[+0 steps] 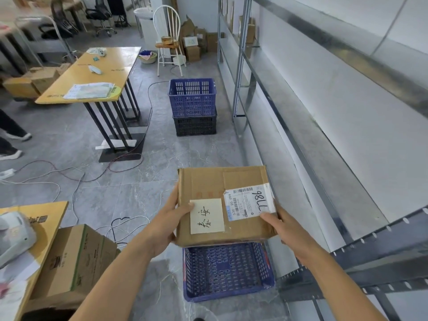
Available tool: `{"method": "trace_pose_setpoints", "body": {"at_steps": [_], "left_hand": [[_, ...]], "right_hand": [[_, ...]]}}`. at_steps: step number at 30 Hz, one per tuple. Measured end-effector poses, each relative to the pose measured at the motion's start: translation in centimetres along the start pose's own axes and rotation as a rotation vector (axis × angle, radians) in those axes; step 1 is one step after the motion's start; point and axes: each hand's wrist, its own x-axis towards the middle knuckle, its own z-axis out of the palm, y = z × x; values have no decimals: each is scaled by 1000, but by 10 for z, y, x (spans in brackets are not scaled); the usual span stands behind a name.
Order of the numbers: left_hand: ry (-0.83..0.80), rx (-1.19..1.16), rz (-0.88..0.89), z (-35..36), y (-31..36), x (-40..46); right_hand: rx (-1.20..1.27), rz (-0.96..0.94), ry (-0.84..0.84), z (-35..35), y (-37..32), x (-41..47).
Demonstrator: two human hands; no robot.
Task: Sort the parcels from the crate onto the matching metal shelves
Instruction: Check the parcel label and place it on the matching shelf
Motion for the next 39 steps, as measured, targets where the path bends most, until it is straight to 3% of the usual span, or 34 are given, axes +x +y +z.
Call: {"method": "trace_pose_setpoints", "body": {"at_steps": [3, 6, 11, 17, 21, 24, 29, 34, 39], "left_hand": [[-103, 57, -58, 0, 0, -4], [-133, 39, -58, 2, -4, -4], [34, 74, 25, 0, -4, 1], [68, 86, 70, -6, 7, 3], [90, 135, 96, -8, 9, 4], [192, 153, 177, -3, 10, 7], [287, 73, 253, 13, 11, 7], [181, -159, 218, 29, 6, 6], [78, -45, 226, 36, 1, 5]], "right_hand": [[186, -16, 111, -3, 7, 7], [171, 2, 171, -4, 8, 8], [180, 25, 186, -19, -1, 13], [67, 20, 110, -23, -1, 14], [129, -12, 117, -20, 2, 12], [172, 21, 116, -16, 8, 9], [228, 54, 76, -9, 19, 9], [159, 38, 1, 1, 20, 6], [-72, 58, -57, 2, 12, -6]]}}
